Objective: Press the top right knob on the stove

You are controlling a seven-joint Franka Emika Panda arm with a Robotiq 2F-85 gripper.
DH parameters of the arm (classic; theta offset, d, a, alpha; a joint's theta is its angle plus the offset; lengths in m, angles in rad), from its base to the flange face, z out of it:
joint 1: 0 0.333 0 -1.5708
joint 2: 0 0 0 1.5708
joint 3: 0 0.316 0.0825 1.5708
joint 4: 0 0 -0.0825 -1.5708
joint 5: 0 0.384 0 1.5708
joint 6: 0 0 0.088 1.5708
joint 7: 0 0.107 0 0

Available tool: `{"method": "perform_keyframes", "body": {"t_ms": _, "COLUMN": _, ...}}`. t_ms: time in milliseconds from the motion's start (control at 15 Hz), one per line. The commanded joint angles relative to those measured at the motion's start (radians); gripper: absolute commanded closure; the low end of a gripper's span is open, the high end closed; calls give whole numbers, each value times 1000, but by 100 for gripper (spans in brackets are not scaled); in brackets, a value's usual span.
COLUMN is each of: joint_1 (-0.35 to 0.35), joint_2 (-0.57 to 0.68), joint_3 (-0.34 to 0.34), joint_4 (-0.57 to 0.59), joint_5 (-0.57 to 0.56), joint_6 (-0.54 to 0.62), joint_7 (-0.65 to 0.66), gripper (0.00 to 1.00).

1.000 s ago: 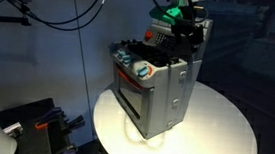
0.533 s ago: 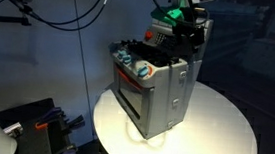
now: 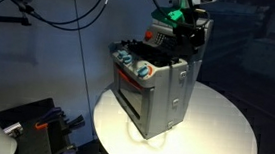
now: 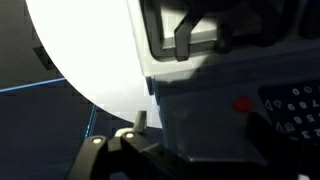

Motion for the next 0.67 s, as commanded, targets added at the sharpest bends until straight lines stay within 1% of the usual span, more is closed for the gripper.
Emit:
{"method": "perform_keyframes", "body": {"t_ms": 0, "joint_1": -13, "joint_2": 35, "joint_3": 6, "joint_4": 54, "joint_5": 29, "joint_6": -18, "joint_7": -32, "gripper": 0}}
{"method": "perform_keyframes", "body": {"t_ms": 333, "joint_1": -14, "joint_2": 37, "joint_3": 6, "joint_4": 56, "joint_5": 28, "joint_6": -16, "joint_7": -33, "gripper": 0}}
{"method": "perform_keyframes", "body": {"t_ms": 600, "joint_1": -10, "joint_2": 12, "joint_3": 5, "joint_4": 31, "joint_5": 18, "joint_6": -28, "joint_7": -30, "gripper": 0}}
